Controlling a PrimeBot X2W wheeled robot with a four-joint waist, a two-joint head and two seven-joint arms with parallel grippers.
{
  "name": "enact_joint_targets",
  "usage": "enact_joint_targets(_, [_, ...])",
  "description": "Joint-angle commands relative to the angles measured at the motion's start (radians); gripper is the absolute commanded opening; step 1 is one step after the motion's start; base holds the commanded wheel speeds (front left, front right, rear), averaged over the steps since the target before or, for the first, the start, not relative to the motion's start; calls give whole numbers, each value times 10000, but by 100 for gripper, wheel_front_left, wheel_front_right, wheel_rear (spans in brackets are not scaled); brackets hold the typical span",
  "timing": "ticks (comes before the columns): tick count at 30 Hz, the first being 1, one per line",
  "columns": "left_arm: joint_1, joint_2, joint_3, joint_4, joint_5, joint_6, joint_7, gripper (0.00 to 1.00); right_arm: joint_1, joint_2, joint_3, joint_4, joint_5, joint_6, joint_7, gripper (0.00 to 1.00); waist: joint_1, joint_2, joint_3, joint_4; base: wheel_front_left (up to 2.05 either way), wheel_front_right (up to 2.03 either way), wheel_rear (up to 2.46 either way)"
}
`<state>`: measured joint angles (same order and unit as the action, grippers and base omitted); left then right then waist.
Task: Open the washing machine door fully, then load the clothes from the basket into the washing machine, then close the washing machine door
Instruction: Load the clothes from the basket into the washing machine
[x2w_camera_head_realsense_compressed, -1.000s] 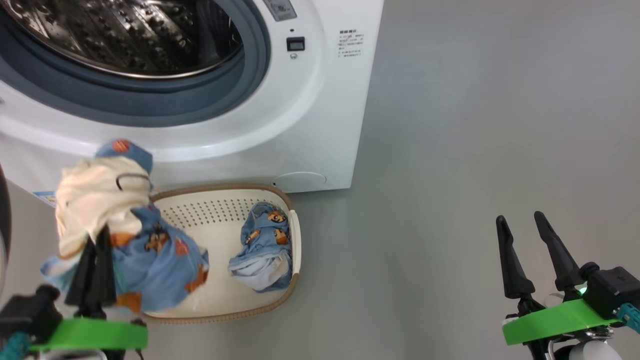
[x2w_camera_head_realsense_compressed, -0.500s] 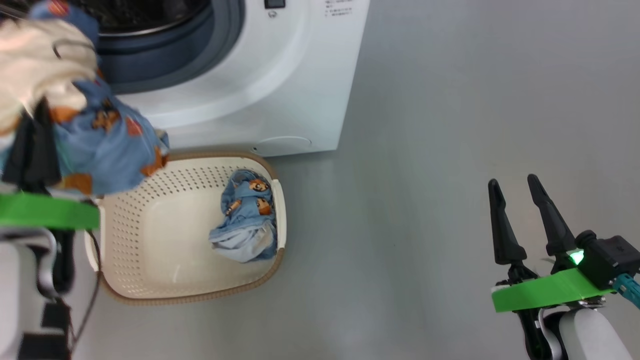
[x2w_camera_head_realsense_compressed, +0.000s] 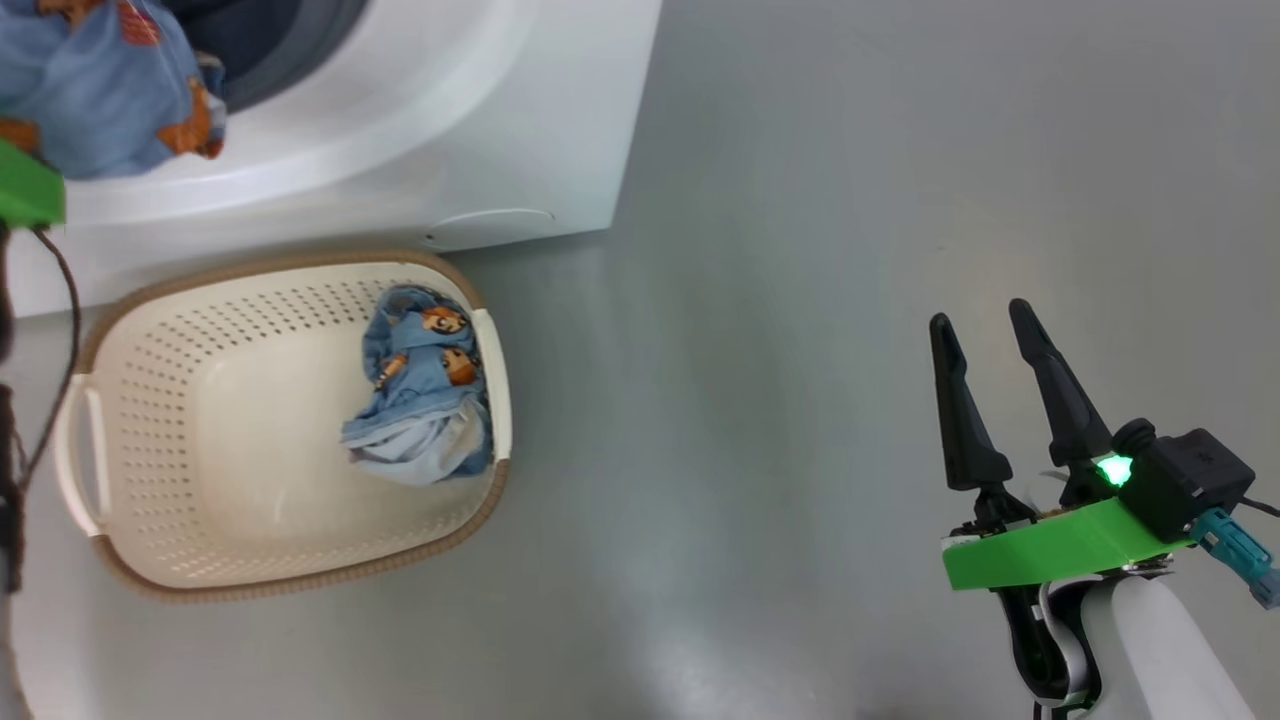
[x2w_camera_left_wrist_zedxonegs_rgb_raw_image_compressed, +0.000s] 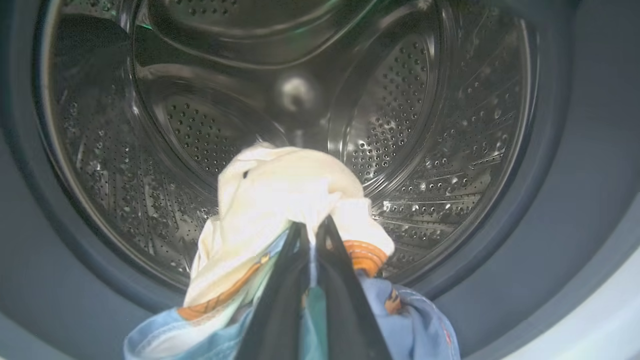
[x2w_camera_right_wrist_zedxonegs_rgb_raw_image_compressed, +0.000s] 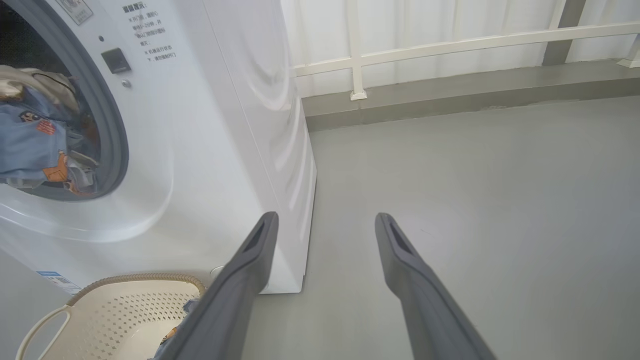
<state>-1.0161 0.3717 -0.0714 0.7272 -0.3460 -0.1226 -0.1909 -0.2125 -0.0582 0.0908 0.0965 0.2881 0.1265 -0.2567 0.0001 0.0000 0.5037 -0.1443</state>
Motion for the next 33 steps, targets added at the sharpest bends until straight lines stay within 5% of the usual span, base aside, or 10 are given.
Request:
enact_joint_targets(1, [-639, 657, 79, 286, 145, -37, 45, 0, -102, 22, 305, -265, -43, 42, -51, 100, -1, 0, 377, -382, 0, 0, 0])
enact_joint_targets(15, [-3326, 1349, -147, 2770, 439, 71, -609, 0, -352, 76, 798, -355, 225, 42, -51, 100, -1, 0, 1073, -1170, 0, 0, 0])
enact_joint_targets(26, [-3180, 1823, 823, 1157, 772, 379, -706, 0, -460, 78, 899, -508, 428, 42, -51, 100, -1, 0, 1506, -1546, 0, 0, 0])
enact_joint_targets(27, [-3105, 1809, 848, 1129, 841, 370, -706, 24, -470, 78, 905, -525, 439, 42, -51, 100, -1, 0, 1532, -1545, 0, 0, 0])
enact_joint_targets(28, [-3057, 1767, 897, 1075, 881, 363, -707, 100, -485, 78, 906, -541, 449, 42, -51, 100, -1, 0, 1559, -1532, 0, 0, 0])
enact_joint_targets(33, [-2836, 1533, 1184, 882, 1003, 308, -707, 100, -582, 79, 951, -519, 472, 42, -51, 100, -1, 0, 1552, -1457, 0, 0, 0])
